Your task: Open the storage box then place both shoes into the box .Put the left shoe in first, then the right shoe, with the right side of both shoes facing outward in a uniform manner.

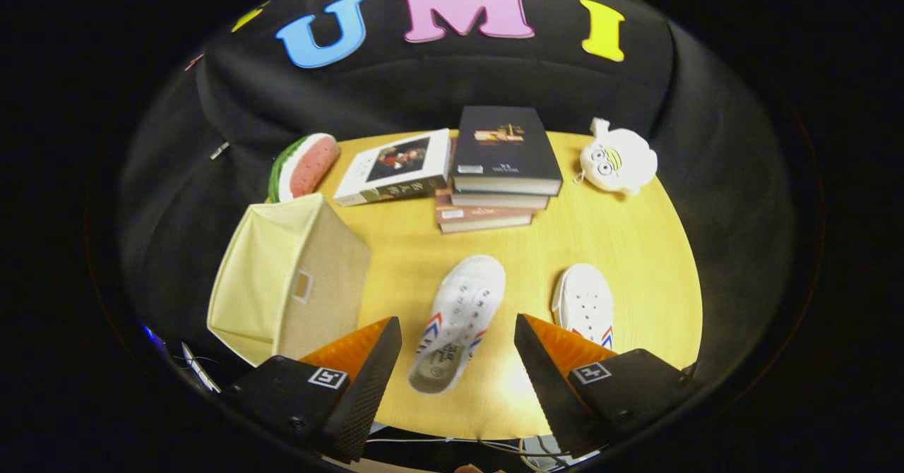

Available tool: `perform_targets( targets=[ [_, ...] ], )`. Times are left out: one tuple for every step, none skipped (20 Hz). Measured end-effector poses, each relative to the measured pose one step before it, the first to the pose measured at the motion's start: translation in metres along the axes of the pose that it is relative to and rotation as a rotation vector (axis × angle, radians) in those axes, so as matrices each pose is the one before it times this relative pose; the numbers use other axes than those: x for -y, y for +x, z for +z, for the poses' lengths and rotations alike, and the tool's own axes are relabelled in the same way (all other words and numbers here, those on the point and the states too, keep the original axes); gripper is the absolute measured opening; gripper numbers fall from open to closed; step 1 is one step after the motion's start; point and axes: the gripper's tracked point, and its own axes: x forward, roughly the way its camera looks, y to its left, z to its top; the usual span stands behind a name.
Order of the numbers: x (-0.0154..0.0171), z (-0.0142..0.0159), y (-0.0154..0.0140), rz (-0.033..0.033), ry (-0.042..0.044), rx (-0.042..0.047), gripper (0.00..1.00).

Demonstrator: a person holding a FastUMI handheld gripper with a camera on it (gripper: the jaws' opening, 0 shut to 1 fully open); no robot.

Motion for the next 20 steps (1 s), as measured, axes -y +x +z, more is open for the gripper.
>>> perform_targets(
  targets=[
    [0.0085,-0.01064,0.01149,-0.00532,0.01879,-0.03042,0.99],
    [0.00643,-0.00753,0.01067,0.00348,0.02105,-0.02782,0.99],
    [0.00435,-0.00657,0.0116,0.00558,0.01958,-0.0249,0.99],
    [0.00231,-0.00606,0.01051,0.00776,0.01506,-0.02233,0.99],
    [0.00019,-0.0058,0.01099,0.00987,0.01192,-0.01823,0.99],
    [0.0004,-0.00311,0.00882,0.00562,0.00619,-0.01335,0.99],
    [0.00238,-0.00176,0.0087,0.0013,0.00079,-0.0086,0.99],
    [0.00136,-0.00174,0.00852,0.00183,0.00023,-0.00769,0.99],
    [0.00123,-0.00152,0.00775,0.00171,0.00536,-0.00828,0.99],
    [0.00169,0.00014,0.00702,0.00279,0.00833,-0.00638,0.99],
    [0.00146,0.00074,0.00775,0.0008,0.01048,-0.00741,0.98],
    [0.001,-0.00114,0.0058,0.00697,0.01063,-0.01008,0.98],
    [-0.00253,-0.00236,0.00535,0.01761,0.01651,-0.01181,0.95],
    [-0.00136,-0.0001,0.00341,0.01394,0.01297,-0.009,0.92],
    [-0.00236,-0.00135,0.00432,0.01889,0.0053,-0.00871,0.88],
    [-0.00404,-0.00144,0.00293,0.02125,0.00695,-0.01051,0.84],
    [-0.00246,-0.00047,0.00285,0.01309,0.01117,-0.00808,0.75],
    [-0.00504,-0.00041,0.00138,0.0204,0.02612,-0.00908,0.65],
    [-0.00305,-0.00131,0.00114,0.00775,0.03382,-0.01227,0.47],
    [-0.00003,0.00085,-0.00025,-0.00387,0.02089,0.00071,0.37]
  ],
)
